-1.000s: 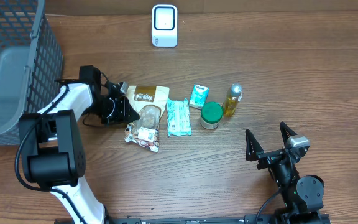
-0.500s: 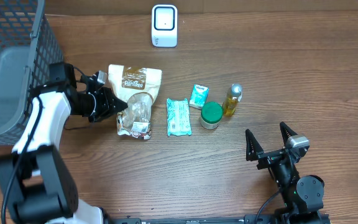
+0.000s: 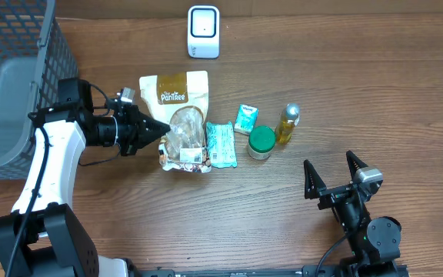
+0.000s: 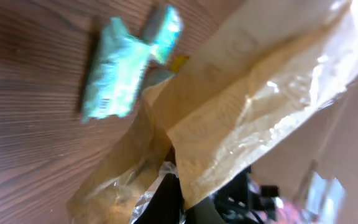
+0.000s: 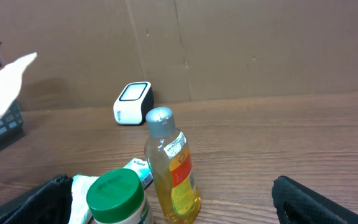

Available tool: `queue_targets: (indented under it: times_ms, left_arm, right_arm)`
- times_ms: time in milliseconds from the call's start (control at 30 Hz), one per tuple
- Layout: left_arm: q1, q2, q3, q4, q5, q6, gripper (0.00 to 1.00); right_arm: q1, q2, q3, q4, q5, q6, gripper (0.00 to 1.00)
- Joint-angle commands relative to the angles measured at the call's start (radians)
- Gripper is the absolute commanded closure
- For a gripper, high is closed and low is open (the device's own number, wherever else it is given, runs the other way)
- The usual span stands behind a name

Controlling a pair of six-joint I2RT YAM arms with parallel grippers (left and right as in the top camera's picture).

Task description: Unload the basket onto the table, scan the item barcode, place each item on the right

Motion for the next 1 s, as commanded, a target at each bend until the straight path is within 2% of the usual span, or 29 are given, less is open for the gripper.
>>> queue_targets:
  times_ms: [0, 67, 133, 233, 500, 567, 633, 800, 867, 967]
  left_arm:
    - [-0.006, -0.023, -0.002, -0.013, -0.254, -0.04, 0.96]
    - [-0.011, -0.023, -0.009, -0.015, -0.431, -0.121, 0.96]
    - [-0.014, -0.023, -0.026, 0.007, -0.541, -0.205, 0.96]
    - [-0.021, -0.023, -0.077, 0.105, -0.57, -0.289, 0.96]
    - [-0.068, -0.022, -0.255, 0.348, -0.598, -0.394, 0.96]
    - [-0.076, -0.022, -0.257, 0.351, -0.595, -0.34, 0.9]
    - [-0.075, -0.023, -0.234, 0.345, -0.578, -0.237, 0.8]
    - [-0.06, -0.023, -0.121, 0.267, -0.582, -0.049, 0.38]
    - [-0.06, -0.023, -0.08, 0.241, -0.583, 0.035, 0.31]
    - [-0.063, -0.023, -0.062, 0.235, -0.641, 0.117, 0.3]
  right_arm:
    - [-0.003, -0.01, -0.01, 0.003, 0.009, -0.003, 0.0]
    - [-0.003, -0.01, -0.011, 0.003, 0.009, -0.003, 0.0]
    - [-0.003, -0.01, -0.01, 0.003, 0.009, -0.003, 0.0]
    - [-0.003, -0.01, -0.01, 0.003, 0.009, -0.003, 0.0]
    - [-0.003, -0.01, -0.01, 0.003, 0.009, -0.003, 0.0]
    - [-0.003, -0.01, -0.01, 0.003, 0.009, -0.003, 0.0]
    - [-0.003, -0.01, -0.01, 0.003, 0.009, -0.003, 0.0]
    - [-0.003, -0.01, -0.011, 0.003, 0.009, -0.003, 0.0]
    - [-0.003, -0.01, -0.01, 0.003, 0.009, -0.003, 0.0]
    - [-0.003, -0.01, -0.011, 0.003, 0.009, -0.003, 0.0]
